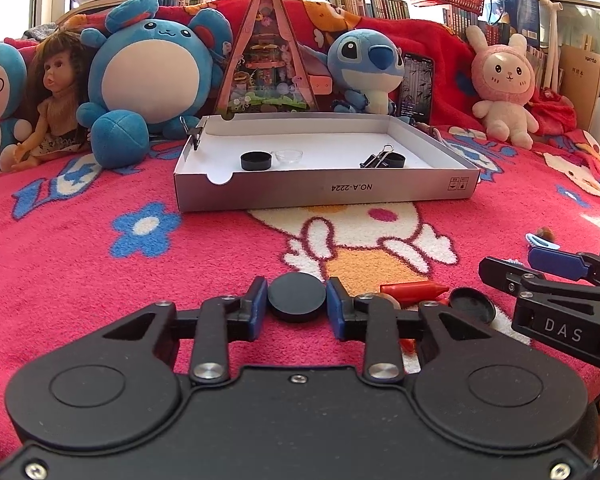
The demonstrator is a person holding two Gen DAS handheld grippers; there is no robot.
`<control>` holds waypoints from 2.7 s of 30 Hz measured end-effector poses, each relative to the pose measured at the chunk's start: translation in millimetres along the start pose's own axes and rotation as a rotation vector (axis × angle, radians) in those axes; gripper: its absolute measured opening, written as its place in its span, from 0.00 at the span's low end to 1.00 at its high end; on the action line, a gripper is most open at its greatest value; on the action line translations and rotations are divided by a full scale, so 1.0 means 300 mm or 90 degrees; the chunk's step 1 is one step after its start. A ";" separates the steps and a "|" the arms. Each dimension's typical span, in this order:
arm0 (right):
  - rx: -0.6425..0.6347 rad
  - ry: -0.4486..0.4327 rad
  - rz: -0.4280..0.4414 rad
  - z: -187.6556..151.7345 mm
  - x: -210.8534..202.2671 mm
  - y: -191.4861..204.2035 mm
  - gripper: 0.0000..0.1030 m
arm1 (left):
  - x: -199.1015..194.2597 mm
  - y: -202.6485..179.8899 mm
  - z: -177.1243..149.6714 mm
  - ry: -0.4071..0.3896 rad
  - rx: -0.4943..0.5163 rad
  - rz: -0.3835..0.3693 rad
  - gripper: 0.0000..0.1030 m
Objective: Organize rigid objects
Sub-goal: 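Close the left gripper on a flat black disc cap while the right gripper grasps a blue hair clip, then carry the disc cap with the left gripper while the right gripper carries the hair clip to the box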
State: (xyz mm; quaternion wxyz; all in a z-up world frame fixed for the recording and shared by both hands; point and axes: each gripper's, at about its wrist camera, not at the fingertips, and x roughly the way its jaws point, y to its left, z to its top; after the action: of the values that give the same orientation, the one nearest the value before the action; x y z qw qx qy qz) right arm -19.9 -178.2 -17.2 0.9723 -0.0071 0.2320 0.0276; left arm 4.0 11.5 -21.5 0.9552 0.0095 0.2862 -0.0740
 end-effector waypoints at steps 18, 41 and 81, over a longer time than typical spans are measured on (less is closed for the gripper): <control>0.061 -0.011 0.004 0.025 0.007 -0.009 0.29 | -0.036 -0.001 0.045 -0.016 -0.006 -0.003 0.29; 0.026 -0.047 0.007 0.106 0.024 -0.029 0.29 | -0.023 -0.009 0.144 -0.048 -0.010 0.000 0.29; 0.032 -0.075 -0.010 0.372 0.304 -0.089 0.29 | 0.289 0.117 0.434 -0.055 -0.031 0.056 0.29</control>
State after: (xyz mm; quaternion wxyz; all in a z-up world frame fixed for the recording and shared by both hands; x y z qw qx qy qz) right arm 113.3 -197.3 41.2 0.9843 0.0176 0.1751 0.0145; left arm 151.8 26.4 38.9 0.9689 -0.0043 0.2460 -0.0250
